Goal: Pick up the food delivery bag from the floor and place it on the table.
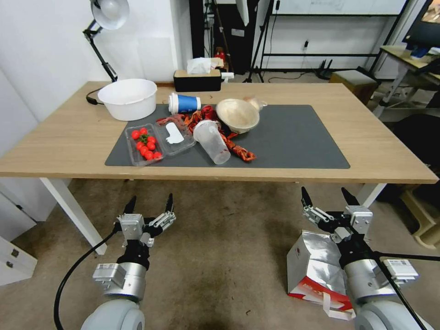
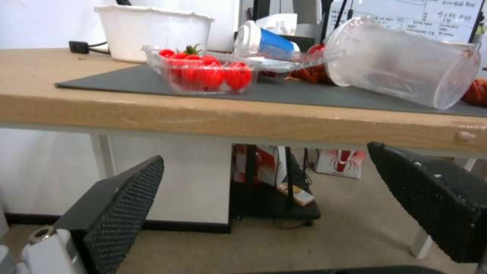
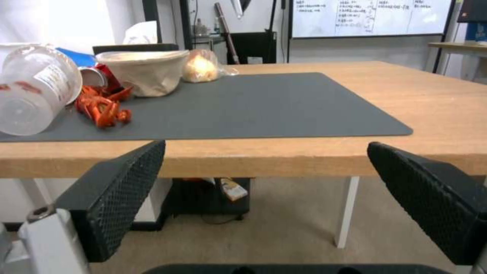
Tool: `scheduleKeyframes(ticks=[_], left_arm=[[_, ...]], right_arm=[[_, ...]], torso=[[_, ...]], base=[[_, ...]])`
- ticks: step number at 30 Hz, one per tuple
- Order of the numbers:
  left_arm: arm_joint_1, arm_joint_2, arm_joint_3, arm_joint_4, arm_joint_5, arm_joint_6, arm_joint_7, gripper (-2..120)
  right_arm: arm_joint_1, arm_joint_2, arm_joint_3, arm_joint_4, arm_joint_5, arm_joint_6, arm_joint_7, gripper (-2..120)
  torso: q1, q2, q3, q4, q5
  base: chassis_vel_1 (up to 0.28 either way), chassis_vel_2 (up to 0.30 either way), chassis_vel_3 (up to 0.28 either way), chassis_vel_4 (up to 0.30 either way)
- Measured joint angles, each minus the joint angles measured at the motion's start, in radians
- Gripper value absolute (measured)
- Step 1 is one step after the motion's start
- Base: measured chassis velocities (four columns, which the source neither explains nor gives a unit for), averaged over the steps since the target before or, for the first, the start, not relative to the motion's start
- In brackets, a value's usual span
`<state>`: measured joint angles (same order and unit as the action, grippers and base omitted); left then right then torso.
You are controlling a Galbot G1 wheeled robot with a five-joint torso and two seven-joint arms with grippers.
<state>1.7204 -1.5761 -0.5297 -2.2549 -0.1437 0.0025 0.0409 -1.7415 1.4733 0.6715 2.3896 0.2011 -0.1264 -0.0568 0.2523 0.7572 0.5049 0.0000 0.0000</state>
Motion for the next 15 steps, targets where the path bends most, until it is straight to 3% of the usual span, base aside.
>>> scheduleKeyframes(ticks=[15], left_arm=[[0.0, 0.002, 0.001, 0.001, 0.0, -0.002, 0.0, 100]], right_arm=[[-0.003, 0.001, 0.001, -0.001, 0.0, 0.005, -0.001, 100]], torso=[[-0.026, -0.063, -0.037, 0.0, 0.0]], base=[[0.0, 0.0, 0.0, 0.0]])
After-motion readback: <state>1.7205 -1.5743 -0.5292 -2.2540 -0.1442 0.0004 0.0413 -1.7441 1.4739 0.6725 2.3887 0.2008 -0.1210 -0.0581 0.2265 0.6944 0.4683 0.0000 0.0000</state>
